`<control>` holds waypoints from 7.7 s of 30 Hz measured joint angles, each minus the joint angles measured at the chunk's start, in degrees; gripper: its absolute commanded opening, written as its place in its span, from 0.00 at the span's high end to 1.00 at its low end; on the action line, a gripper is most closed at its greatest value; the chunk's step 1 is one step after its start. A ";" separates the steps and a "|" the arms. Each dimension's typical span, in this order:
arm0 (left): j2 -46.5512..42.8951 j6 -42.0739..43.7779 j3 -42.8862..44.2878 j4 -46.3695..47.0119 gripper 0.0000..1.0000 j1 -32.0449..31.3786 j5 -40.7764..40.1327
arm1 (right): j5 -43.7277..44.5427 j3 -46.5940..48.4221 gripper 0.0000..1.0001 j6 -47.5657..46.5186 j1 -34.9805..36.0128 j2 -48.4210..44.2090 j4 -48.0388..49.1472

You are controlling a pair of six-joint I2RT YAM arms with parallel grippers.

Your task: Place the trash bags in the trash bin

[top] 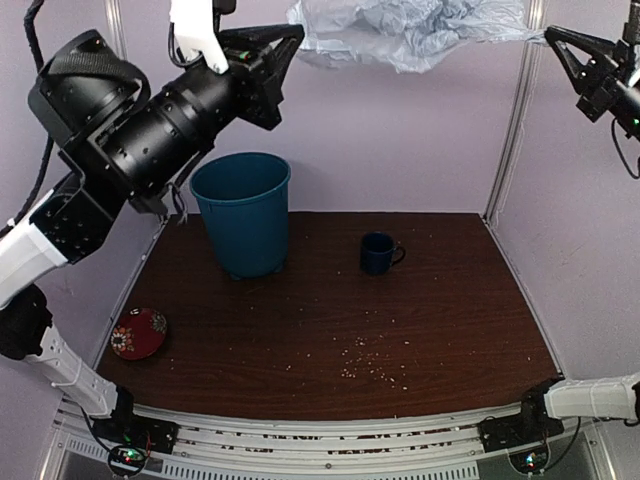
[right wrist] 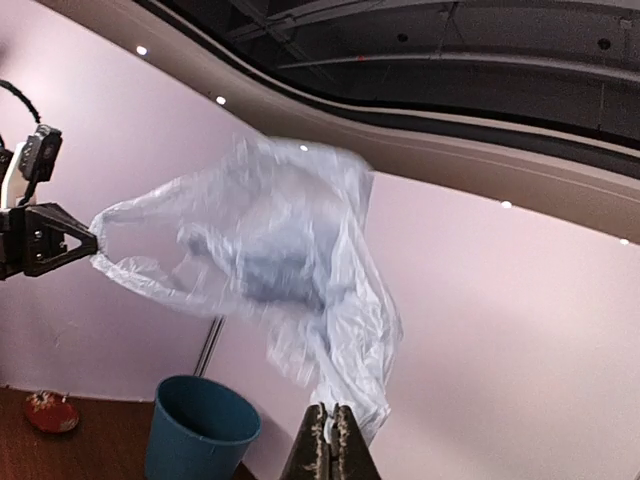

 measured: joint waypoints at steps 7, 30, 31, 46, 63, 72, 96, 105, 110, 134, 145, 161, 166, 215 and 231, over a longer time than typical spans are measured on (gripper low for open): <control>1.42 -16.90 -39.63 0.15 1.00 6.88 7.19 | 2.67 -44.35 1.00 -10.01 0.79 -7.48 0.63; -3.69 3.43 -13.00 3.23 1.00 -1.64 3.19 | -3.91 -18.36 1.00 -2.71 1.97 -9.84 1.73; -3.45 1.40 -17.90 3.13 1.00 -1.36 3.41 | -3.85 -26.16 1.00 -4.63 2.05 -12.46 1.31; -3.80 -22.62 -53.37 -5.99 1.00 0.11 9.57 | -11.61 -55.17 1.00 -18.53 2.16 -17.07 -16.52; -0.39 -30.21 -50.51 0.55 1.00 3.50 13.92 | 1.44 -55.95 1.00 -14.53 6.19 6.16 -18.60; 0.79 -21.00 -29.88 -2.40 1.00 6.82 11.93 | 2.54 -37.92 1.00 -17.84 11.65 12.44 -30.56; 9.03 -18.27 -46.93 -5.84 1.00 9.31 13.86 | 18.18 -66.47 1.00 -13.84 8.68 -6.19 -2.43; 1.40 -22.51 -46.07 -11.43 1.00 0.20 15.43 | 3.04 -54.38 1.00 -21.20 8.66 -19.56 -17.53; -1.55 -20.41 -35.95 -10.36 1.00 1.49 12.92 | 3.06 -50.42 1.00 -17.90 8.70 -19.06 -18.08; 0.92 4.33 -0.37 -11.91 1.00 -0.17 11.45 | 13.79 -9.49 1.00 -11.04 8.68 -7.52 -4.90; 9.29 -16.48 -50.62 -15.82 1.00 -3.17 18.67 | 9.79 -70.90 1.00 -22.03 7.10 -23.89 -24.28; 16.31 -32.39 -11.23 -17.49 1.00 18.97 22.91 | 19.71 -41.70 1.00 -1.46 5.95 2.10 0.39; 36.96 -33.68 27.52 -27.17 1.00 27.34 27.85 | 26.64 -26.69 1.00 1.62 3.67 14.80 4.46; 15.58 -20.46 -28.89 -2.01 1.00 2.43 18.73 | -7.93 -57.42 1.00 -11.72 2.75 -14.12 -10.95; 19.67 -22.67 -24.81 1.40 1.00 3.63 20.92 | 4.98 -62.77 1.00 -6.82 2.08 -14.93 -2.51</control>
